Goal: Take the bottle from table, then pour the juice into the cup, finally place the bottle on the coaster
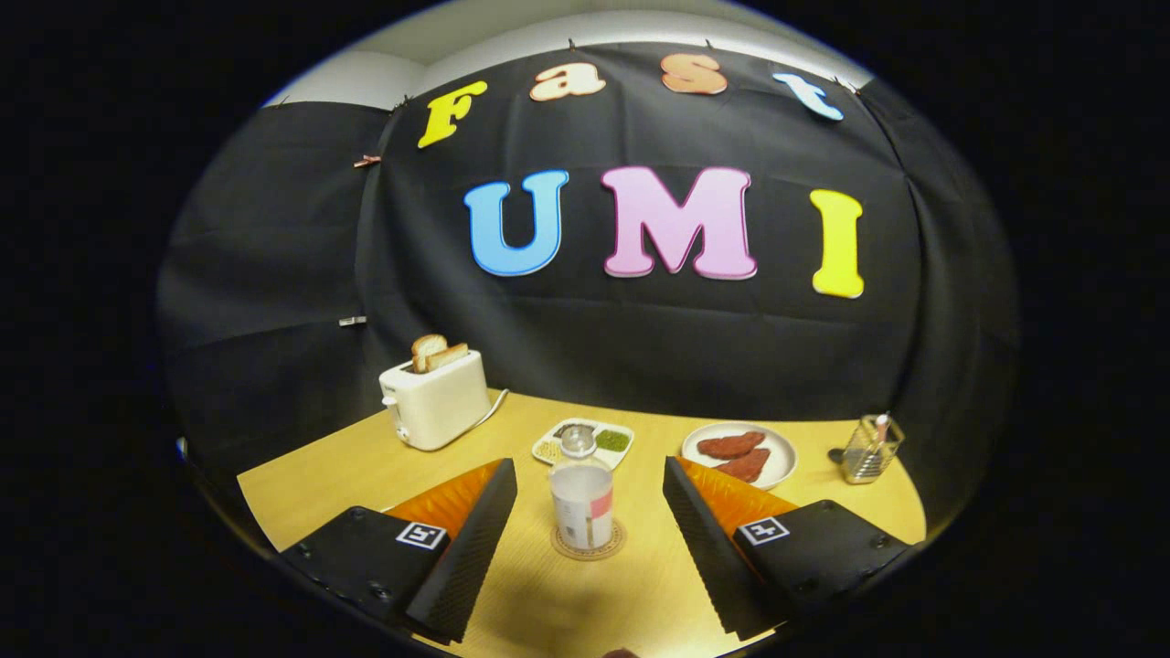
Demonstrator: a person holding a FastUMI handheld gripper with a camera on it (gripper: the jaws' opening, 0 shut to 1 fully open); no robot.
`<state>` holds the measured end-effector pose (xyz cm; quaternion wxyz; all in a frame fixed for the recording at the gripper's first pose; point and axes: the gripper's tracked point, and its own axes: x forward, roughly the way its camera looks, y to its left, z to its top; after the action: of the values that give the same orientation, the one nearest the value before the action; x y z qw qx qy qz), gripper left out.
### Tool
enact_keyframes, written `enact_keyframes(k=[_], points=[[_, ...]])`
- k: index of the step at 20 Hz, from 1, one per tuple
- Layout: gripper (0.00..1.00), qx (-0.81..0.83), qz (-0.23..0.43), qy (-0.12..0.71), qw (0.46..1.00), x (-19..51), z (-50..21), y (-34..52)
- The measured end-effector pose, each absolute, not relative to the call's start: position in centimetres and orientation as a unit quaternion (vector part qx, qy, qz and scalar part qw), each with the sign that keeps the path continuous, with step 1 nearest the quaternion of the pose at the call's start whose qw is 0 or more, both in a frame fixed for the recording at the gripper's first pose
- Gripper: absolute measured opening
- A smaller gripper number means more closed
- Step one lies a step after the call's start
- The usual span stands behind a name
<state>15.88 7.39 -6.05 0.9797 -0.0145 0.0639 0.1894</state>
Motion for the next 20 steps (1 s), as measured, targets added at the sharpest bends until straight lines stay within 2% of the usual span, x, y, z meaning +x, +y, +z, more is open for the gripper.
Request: enact_keyframes(k=[8,15,20], points=[[0.97,-0.034,0.080,-0.008,0.996,6.2,5.7,-0.8],[0.97,-0.006,0.015,0.003,1.000,-3.0,5.9,-4.2],[0.97,-0.034,-0.002,-0.017,0.999,-6.0,5.9,-4.5]])
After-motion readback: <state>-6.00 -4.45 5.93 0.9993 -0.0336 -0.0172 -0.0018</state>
